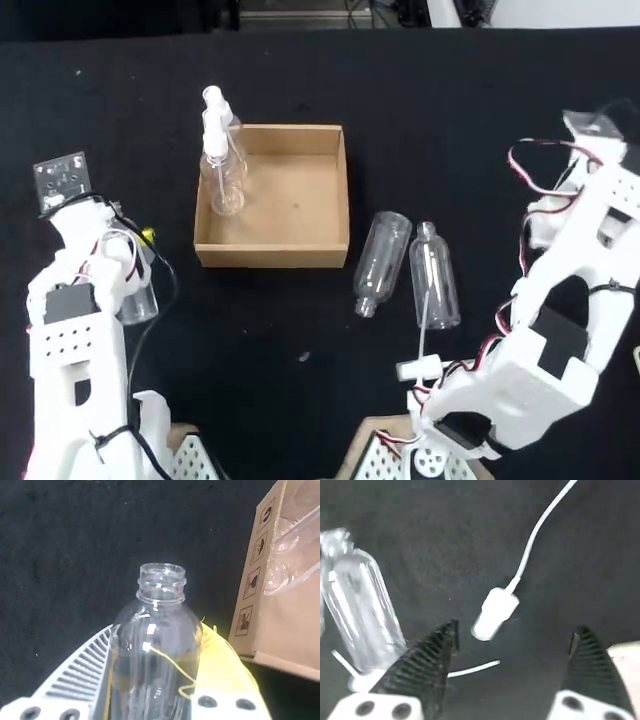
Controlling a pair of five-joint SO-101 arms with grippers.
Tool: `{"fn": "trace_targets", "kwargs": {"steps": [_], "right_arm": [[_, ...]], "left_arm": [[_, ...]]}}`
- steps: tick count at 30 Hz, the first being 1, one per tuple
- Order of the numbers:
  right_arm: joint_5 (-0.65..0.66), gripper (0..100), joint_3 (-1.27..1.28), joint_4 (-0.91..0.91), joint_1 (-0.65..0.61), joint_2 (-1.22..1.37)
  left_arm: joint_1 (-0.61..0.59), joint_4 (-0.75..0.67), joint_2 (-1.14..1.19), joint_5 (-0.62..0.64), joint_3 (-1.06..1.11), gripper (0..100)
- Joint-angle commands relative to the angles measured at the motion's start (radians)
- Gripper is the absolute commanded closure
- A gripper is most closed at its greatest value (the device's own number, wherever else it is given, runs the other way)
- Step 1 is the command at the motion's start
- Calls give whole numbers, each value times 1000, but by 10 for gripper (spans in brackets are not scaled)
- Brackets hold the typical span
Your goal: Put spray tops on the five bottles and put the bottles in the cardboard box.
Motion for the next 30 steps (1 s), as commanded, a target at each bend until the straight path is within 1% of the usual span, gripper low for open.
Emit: {"fn": "trace_targets", "kwargs": {"steps": [1,3,6,8,10,15,17,21,26,30], "right_arm": [[499,670,-54,-11,40,-2],[804,670,-12,-34,66,-2],[1165,672,54,-51,89,-4],[1343,672,93,-51,103,-4],[1467,672,131,-51,110,-4],[1567,673,189,-60,112,-4],[1596,673,213,-114,114,-4],[1611,673,300,-227,140,-13],[1728,673,381,-318,209,-13],[1740,673,417,-377,219,-12]], "left_arm": [[5,-20,-31,14,1,970],[4,-20,-31,14,-4,970],[4,-20,-31,14,-1,970],[4,-15,-31,12,-1,970],[4,-12,-31,12,-1,970],[4,-12,-31,12,-1,970],[4,-14,-31,12,-1,970],[4,-12,-31,11,-1,970],[4,-12,-31,11,-2,970],[4,-14,-31,11,-5,970]]}}
